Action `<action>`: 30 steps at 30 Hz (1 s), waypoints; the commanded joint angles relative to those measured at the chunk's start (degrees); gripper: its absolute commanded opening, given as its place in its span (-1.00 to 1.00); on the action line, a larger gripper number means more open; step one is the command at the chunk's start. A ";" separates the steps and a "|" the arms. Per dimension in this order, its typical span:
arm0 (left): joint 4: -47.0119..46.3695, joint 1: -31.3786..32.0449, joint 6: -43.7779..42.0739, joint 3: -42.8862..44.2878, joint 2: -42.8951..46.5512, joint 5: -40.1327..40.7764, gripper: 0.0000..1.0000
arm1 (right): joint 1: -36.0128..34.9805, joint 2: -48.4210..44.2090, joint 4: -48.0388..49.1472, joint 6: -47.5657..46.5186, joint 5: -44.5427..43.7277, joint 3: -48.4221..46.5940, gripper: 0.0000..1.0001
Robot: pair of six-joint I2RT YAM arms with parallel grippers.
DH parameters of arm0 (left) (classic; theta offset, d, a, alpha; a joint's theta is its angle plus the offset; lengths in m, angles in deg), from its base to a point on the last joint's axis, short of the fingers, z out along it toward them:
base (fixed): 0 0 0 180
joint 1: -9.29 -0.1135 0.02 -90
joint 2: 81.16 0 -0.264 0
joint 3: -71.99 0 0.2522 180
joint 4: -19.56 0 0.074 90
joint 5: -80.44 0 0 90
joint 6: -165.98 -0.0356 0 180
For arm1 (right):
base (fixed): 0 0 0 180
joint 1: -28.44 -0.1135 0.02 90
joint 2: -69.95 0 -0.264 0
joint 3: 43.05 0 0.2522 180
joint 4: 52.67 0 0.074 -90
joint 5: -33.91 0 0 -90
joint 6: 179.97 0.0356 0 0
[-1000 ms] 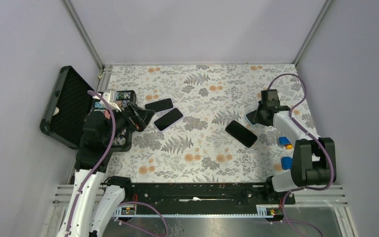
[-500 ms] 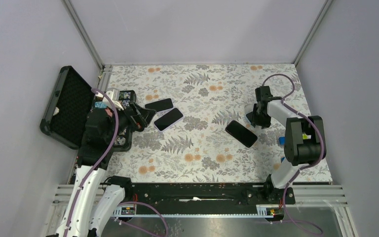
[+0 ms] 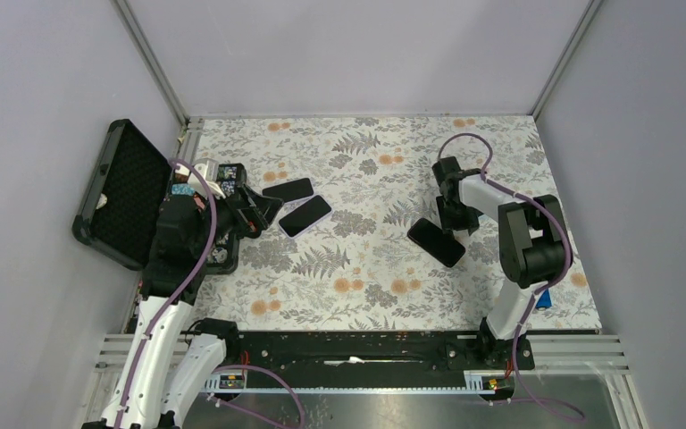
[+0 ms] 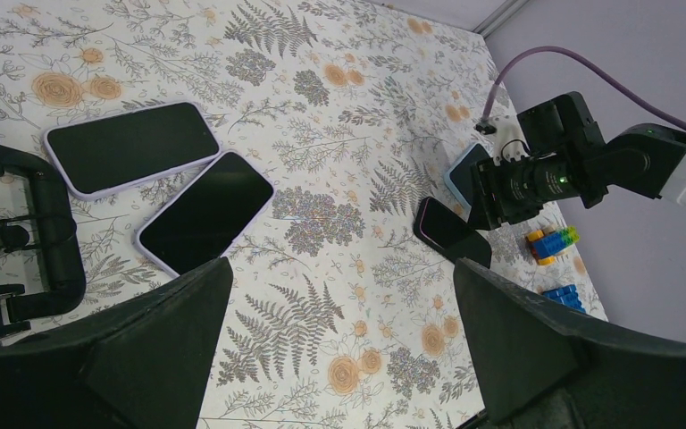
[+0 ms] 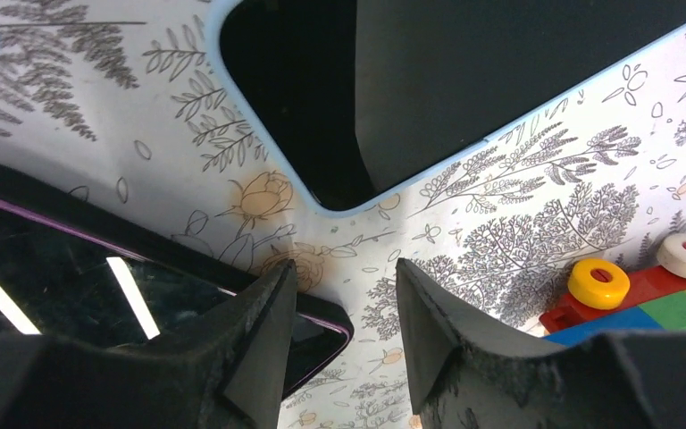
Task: Take the phone out of the phone case
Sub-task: Adjust the phone at the center of the board.
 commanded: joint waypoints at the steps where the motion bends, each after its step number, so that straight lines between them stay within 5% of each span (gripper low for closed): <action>1: -2.11 0.14 -0.77 0.08 -0.09 -0.04 0.97 | -2.33 0.26 -5.90 -2.19 -1.55 -1.57 0.06; 17: -1.83 0.12 -1.18 0.42 -0.59 -0.22 0.97 | -4.95 -2.01 -4.14 -4.51 6.73 -1.33 0.05; 24: -1.83 0.14 -1.38 0.62 -1.13 -0.09 0.97 | -10.22 -3.19 -4.83 -10.10 17.44 -2.33 0.12; 30: -1.96 0.14 -1.20 0.30 -1.50 -0.39 0.98 | -10.29 -5.44 -3.66 -7.18 11.37 -2.02 0.41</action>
